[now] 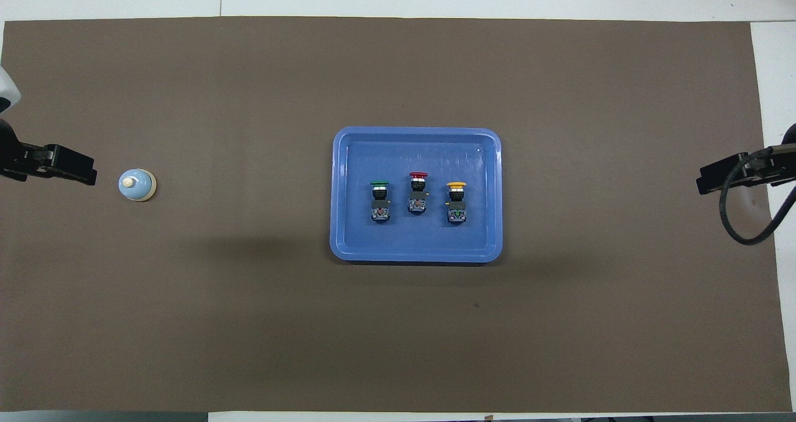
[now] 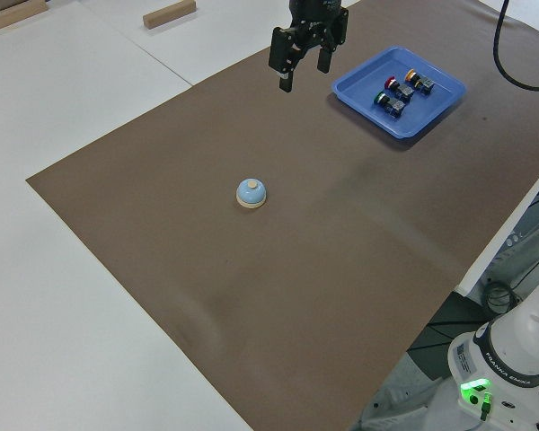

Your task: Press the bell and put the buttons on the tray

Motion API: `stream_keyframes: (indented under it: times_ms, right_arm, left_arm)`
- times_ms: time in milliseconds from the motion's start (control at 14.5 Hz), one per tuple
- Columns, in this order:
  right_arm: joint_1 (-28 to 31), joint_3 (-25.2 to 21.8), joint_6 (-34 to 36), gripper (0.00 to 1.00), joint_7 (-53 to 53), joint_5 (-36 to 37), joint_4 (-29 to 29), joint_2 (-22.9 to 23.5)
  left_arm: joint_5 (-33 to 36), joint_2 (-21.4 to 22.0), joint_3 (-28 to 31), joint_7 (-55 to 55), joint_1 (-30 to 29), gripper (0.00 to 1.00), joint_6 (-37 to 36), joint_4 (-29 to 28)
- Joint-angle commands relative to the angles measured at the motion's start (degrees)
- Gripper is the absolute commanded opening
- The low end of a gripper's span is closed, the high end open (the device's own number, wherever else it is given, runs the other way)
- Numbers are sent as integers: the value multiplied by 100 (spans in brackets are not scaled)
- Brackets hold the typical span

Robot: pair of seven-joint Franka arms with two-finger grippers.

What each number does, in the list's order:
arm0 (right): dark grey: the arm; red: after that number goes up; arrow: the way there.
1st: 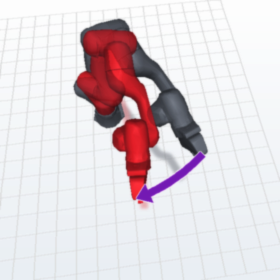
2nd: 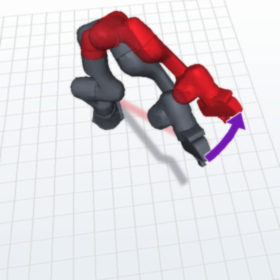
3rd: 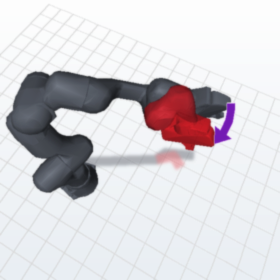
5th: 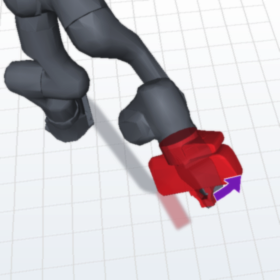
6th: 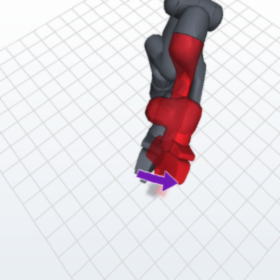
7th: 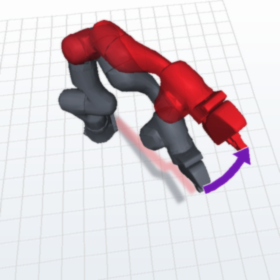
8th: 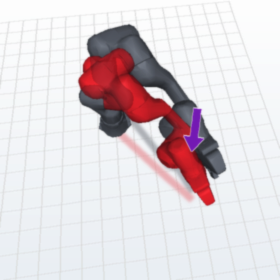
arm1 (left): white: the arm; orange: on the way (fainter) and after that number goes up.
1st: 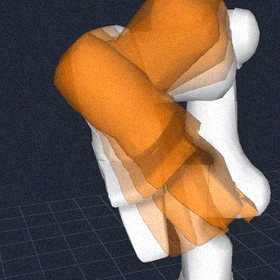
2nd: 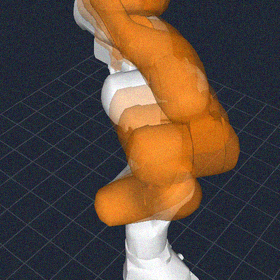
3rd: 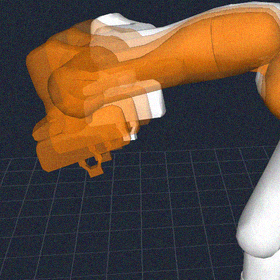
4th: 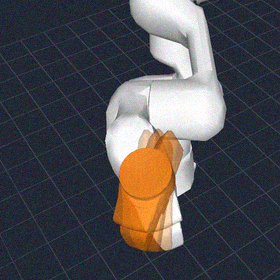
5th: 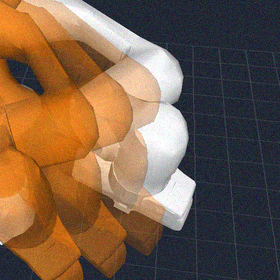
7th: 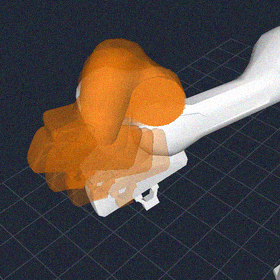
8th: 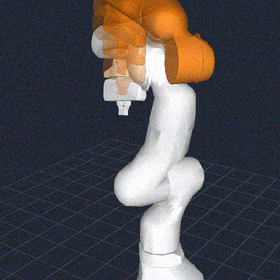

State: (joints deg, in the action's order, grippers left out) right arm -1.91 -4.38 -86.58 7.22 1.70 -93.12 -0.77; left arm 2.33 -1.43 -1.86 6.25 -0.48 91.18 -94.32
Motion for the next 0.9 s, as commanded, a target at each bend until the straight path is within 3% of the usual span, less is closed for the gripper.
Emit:
stream_keyframes:
  times_ms: [0, 828]
  right_arm:
    - [41, 16, 63, 100, 95, -30, -75, -81]
    - [41, 16, 54, 100, 95, -30, -75, -81]
  left_arm:
    - [-92, -33, 54, -53, 48, 100, -92, 116]
    - [-338, -24, 72, -800, 48, 100, -57, 107]
